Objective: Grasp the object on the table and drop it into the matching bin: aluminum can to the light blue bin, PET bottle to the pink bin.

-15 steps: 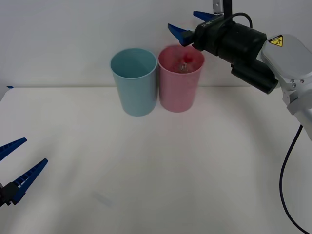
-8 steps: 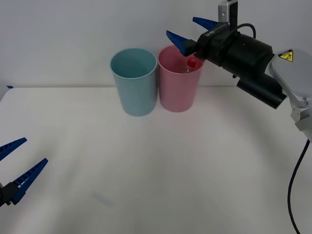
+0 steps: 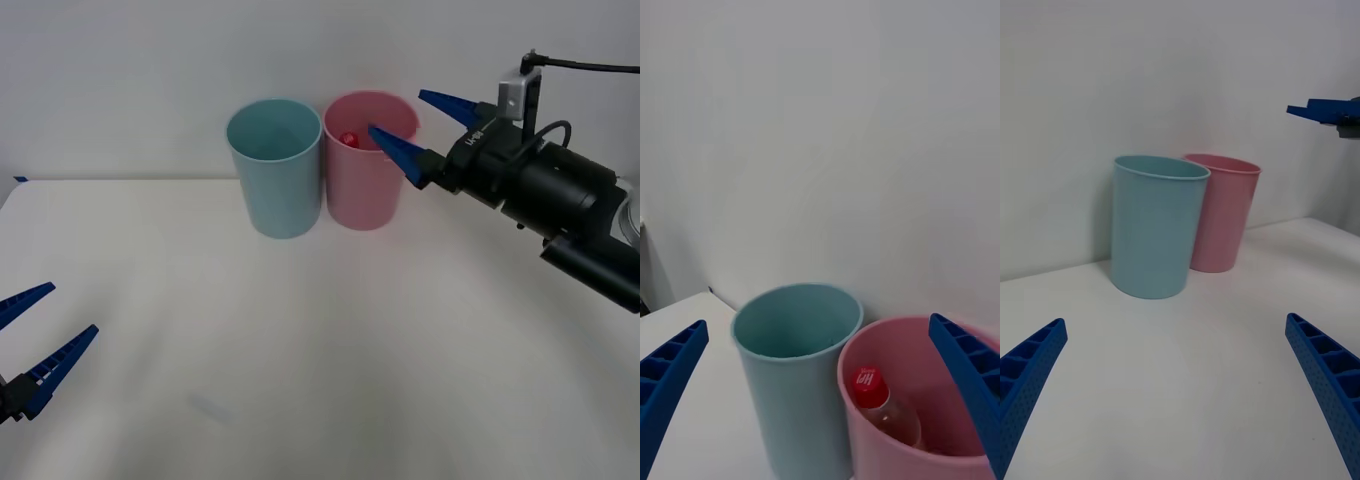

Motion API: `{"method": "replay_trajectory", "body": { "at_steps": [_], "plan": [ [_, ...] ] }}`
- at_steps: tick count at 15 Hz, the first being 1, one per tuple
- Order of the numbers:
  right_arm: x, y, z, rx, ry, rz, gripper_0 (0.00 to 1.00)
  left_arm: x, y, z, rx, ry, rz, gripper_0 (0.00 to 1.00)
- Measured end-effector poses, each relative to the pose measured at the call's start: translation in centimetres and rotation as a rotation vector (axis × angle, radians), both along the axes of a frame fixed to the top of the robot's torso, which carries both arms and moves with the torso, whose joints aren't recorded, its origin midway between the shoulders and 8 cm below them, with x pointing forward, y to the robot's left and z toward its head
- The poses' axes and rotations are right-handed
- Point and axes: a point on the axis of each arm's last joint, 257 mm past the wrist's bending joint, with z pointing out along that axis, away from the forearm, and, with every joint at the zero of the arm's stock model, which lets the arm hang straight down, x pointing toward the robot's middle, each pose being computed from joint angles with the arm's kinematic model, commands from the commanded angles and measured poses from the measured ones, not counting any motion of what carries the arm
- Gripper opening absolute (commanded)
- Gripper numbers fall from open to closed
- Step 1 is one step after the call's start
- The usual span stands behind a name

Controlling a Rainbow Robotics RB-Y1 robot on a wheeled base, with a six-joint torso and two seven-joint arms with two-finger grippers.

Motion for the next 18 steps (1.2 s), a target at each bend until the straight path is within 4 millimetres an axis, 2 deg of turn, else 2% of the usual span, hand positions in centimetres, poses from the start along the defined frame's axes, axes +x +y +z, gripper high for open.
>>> {"method": "replay_trajectory", "body": {
  "at_steps": [4,10,18],
  "plan": [
    [-3.3,-2.0,-2.3,-0.032,0.002,0.019,1.0,0.0,0.0,0.0,0.0,0.0,0.0,1.0],
    [-6.9,-5.5,-6.8,-0.137,-0.04,0.014,1.0,0.0,0.0,0.0,0.0,0.0,0.0,1.0],
    [-11.6,-10.8,-11.6,-0.164,-0.007,-0.041,1.0,0.0,0.0,0.0,0.0,0.0,0.0,1.0]
  ]
}}
